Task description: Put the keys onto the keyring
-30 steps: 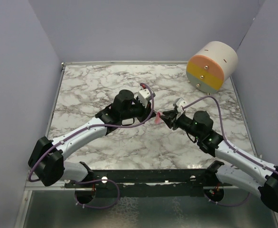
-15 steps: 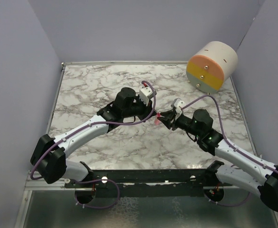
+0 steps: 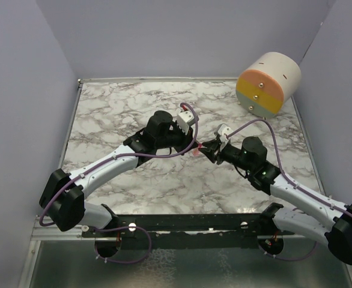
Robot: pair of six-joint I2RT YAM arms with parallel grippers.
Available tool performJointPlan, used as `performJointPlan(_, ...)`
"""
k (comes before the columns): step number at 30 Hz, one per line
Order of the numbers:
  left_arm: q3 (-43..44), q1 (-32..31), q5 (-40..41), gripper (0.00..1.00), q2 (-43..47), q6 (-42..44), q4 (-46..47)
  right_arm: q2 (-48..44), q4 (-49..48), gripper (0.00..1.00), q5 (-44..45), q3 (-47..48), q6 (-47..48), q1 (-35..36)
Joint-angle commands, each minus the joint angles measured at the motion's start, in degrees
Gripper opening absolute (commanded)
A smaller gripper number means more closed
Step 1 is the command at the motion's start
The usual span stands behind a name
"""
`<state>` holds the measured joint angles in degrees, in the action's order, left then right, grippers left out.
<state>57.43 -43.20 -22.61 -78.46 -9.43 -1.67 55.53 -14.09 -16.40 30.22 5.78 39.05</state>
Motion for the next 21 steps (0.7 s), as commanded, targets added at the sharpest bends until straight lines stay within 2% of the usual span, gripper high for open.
performJointPlan(1,0.1,0.0,-2.7,0.0,-0.3,0.3,1.2,0.5,-2.8,0.27,-0.8,2.7,0.3,0.2)
performJointPlan(12,-1.0,-0.1,-3.2,0.0,-0.2,0.3,1.5,0.4,-2.8,0.26,0.2,3.3,0.8,0.2)
performJointPlan(18,-0.9,0.0,-3.2,0.0,-0.1,0.3,1.4,0.2,-2.7,0.11,0.7,3.4,0.6,0.2)
performJointPlan(21,-0.8,0.0,-2.9,0.0,0.0,0.4,1.3,0.1,-2.5,0.08,0.9,3.3,0.6,0.2)
